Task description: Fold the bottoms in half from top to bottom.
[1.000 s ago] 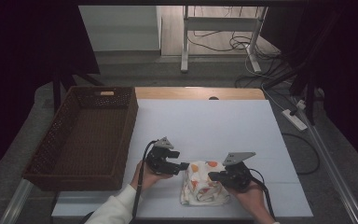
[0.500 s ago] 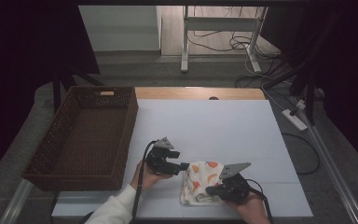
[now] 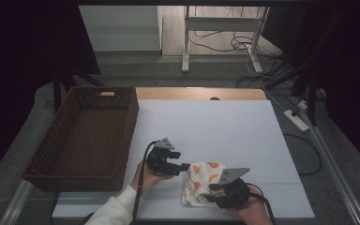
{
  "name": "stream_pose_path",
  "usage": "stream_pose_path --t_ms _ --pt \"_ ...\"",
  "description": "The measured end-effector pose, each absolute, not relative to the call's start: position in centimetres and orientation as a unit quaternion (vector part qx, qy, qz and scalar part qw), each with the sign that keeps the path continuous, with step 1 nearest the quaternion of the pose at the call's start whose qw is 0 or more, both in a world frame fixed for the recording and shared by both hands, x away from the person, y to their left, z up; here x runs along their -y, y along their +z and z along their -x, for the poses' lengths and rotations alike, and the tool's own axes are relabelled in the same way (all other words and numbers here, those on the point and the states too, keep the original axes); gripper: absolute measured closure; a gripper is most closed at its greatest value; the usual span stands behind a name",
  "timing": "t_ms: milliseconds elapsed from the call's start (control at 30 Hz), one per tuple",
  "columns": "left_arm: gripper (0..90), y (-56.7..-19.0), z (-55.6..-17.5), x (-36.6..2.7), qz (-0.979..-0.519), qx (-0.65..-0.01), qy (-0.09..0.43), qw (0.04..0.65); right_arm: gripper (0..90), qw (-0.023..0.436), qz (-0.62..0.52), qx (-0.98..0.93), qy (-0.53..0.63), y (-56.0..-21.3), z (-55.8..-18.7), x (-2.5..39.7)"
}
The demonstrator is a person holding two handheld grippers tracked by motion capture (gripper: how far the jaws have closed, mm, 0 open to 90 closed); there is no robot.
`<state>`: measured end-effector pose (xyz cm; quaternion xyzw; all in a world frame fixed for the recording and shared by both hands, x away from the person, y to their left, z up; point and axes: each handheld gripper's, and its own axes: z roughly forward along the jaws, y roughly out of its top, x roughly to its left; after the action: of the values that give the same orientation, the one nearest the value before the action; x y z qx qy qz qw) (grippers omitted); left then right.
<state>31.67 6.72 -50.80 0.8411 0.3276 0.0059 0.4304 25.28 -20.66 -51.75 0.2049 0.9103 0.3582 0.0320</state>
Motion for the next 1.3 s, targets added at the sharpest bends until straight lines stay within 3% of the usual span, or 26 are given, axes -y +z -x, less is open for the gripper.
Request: stream_pose_path --t_ms 400,500,767,967,1167,1300 --pt "32.7 -50.8 -31.7 -6.7 -0.841 -0.328 0.007 0.43 81.9 0.054 -0.186 -0.922 0.334 -51.9 -25.9 20.3" --pt "32.7 -50.8 -31.7 -6.7 -0.841 -0.328 0.007 0.431 84.9 0.066 -0.183 -0.919 0.343 -51.2 -25.5 20.5" --pt "32.7 -50.8 -31.7 -6.8 -0.84 -0.328 0.008 0.431 85.3 0.051 -0.17 -0.92 0.35 -50.1 -23.9 20.9" --pt "33.1 -50.6 -31.6 -6.7 -0.84 -0.327 0.01 0.433 82.8 0.033 -0.177 -0.921 0.344 -51.1 -24.1 20.8" --pt "37.5 -50.3 -31.6 -6.5 -0.837 -0.321 0.01 0.443 66.2 0.035 -0.193 -0.907 0.372 -50.7 -24.4 21.2" --pt "47.9 -50.0 -31.4 -5.9 -0.84 -0.307 0.005 0.448 65.1 0.032 -0.22 -0.883 0.414 -49.6 -25.2 22.0"
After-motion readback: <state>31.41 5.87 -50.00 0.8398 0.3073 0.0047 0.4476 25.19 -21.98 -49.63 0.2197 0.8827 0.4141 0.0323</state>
